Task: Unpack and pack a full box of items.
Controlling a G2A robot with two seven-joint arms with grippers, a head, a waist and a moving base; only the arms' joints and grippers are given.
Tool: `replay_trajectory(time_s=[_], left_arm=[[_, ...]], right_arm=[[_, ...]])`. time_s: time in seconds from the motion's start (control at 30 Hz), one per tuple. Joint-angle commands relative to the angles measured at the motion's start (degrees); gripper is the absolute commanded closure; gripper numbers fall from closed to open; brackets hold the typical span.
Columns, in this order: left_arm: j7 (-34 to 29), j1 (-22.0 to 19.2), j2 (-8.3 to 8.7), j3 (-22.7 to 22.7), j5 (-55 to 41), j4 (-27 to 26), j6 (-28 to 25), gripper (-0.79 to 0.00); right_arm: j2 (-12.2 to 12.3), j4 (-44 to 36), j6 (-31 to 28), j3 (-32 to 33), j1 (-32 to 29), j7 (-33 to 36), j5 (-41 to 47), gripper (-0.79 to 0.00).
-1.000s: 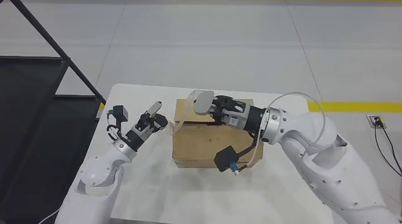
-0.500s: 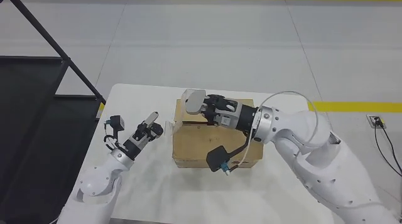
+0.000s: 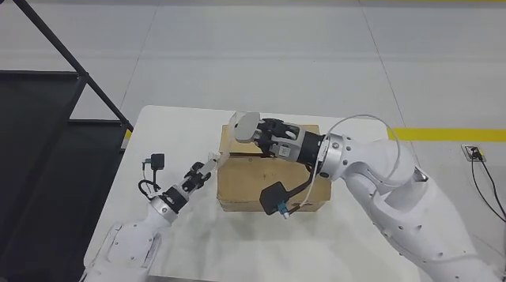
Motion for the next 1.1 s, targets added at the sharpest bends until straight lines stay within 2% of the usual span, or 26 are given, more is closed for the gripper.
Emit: replay_trajectory(time_s=[0.0, 0.27, 0.63, 0.93, 1.0, 1.07], left_arm=[[2.0, -0.3, -0.13, 0.8, 2.8, 0.5, 0.9, -0.785], [6.8, -1.4, -0.56, 1.8, 5.1, 2.0, 3.6, -0.785], [6.5, -0.7, -0.56, 0.2, 1.0, 2.0, 1.9, -0.785], [4.5, -0.9, -0.47, 0.4, 1.9, 1.9, 1.1, -0.785], [4.5, -0.9, -0.45, 0.6, 3.1, 2.1, 1.1, -0.693], [4.8, -1.1, -0.46, 0.7, 3.9, 2.4, 1.5, -0.650]], right_arm=[[-0.1, 0.2, 0.0, 0.0, 0.1, -0.2, 0.0, 0.000], [-0.1, 0.4, 0.0, 0.4, 0.0, -0.6, -0.1, 0.000], [-0.3, 1.4, 0.4, 0.8, 0.1, -1.4, 0.1, 0.000], [-0.4, 1.8, 0.4, 1.2, -0.1, -1.7, 0.2, 0.000], [-0.4, 1.7, 0.4, 1.3, -0.2, -1.7, 0.1, 0.000], [-0.4, 1.7, 0.4, 1.4, -0.3, -1.8, 0.1, 0.000]])
